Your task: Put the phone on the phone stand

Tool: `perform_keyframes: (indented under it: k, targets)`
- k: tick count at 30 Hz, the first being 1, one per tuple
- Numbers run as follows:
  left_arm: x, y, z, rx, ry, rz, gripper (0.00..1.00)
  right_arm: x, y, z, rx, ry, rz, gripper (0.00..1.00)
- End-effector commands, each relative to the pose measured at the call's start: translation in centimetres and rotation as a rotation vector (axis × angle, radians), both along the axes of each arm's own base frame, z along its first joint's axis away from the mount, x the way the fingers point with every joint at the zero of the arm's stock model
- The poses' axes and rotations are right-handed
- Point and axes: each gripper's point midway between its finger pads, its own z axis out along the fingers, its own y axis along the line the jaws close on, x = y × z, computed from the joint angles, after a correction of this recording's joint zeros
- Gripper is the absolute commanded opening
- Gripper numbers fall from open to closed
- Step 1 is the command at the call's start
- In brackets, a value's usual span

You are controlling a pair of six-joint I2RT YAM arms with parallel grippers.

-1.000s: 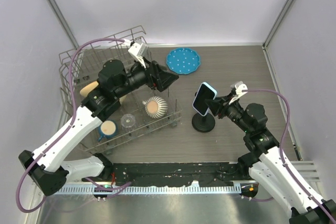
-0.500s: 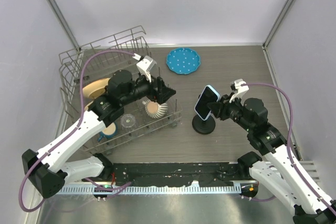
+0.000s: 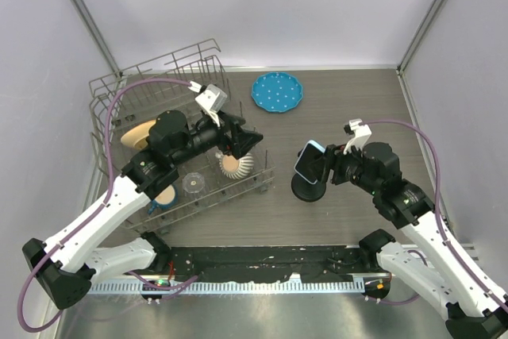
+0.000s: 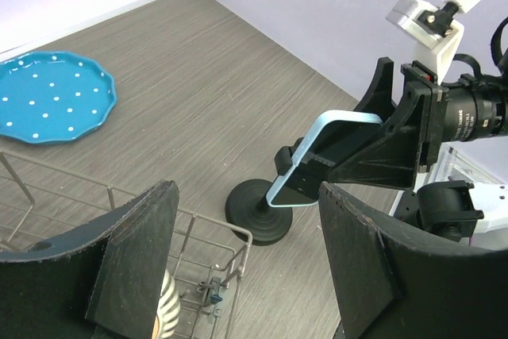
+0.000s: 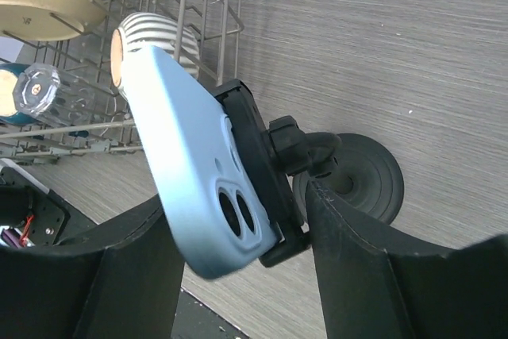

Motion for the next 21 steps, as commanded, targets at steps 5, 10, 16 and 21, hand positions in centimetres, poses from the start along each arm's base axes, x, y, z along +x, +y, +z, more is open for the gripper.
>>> perform_keyframes:
  k: [5,10,16,21]
  targets:
    - [0.0,-0.2,0.9,-0.02,-0.038,-0.002,0.75,-0.6,0.2,4.3,-0.017,-0.057,0.058,0.63]
    - [0.0,-0.2,0.7,-0.013,-0.04,0.001,0.75,-0.1,0.5,4.6,-0.054,-0.045,0.079,0.63]
    - [-0.2,-0.5,0.5,-0.005,-0.036,-0.006,0.75,0.1,0.4,6.1,-0.08,-0.084,0.095,0.62]
    - [-0.6,-0.7,0.6,-0.004,-0.034,-0.016,0.78,0.3,0.6,6.1,-0.115,-0.057,0.12,0.52]
